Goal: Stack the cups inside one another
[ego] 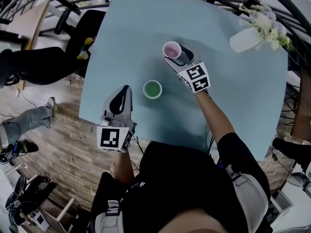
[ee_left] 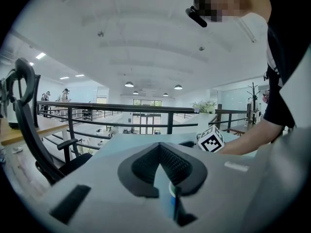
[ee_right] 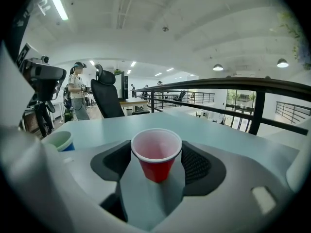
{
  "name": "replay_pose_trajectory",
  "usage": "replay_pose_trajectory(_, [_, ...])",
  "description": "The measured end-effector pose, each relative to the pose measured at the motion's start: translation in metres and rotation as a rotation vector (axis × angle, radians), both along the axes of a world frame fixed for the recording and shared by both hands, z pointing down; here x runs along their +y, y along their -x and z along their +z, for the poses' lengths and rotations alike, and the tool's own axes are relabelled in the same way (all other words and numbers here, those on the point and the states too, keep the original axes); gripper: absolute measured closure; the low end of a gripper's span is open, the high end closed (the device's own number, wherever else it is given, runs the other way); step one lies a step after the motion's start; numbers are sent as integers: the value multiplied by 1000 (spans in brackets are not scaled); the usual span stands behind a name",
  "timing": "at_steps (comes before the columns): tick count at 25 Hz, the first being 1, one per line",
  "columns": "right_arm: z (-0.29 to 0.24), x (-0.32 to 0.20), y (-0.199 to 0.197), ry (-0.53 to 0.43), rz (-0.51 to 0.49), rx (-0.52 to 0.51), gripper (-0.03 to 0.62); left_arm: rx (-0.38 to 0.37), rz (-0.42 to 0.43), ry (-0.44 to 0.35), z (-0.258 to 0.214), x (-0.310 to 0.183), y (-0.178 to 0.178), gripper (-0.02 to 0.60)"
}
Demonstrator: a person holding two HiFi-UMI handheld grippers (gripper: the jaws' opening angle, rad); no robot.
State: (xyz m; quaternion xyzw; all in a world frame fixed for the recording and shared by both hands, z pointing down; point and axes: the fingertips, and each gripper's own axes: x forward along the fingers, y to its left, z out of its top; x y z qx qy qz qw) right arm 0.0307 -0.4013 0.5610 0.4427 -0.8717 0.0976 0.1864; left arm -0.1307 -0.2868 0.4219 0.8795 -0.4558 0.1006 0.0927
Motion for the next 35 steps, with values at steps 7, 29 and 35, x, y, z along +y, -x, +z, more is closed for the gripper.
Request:
replay_pose_trajectory(7, [-15, 14, 2, -6, -21, -5, 273, 6, 3, -23, -7, 6, -3, 589])
replay_pose_trajectory(29, [-95, 96, 59, -74, -193, -100, 273, 46, -29, -100, -35, 41, 9, 589])
replay_pose_trajectory(35, [-100, 116, 75, -71, -237, -107, 273, 50, -46, -115, -40, 50, 18, 589])
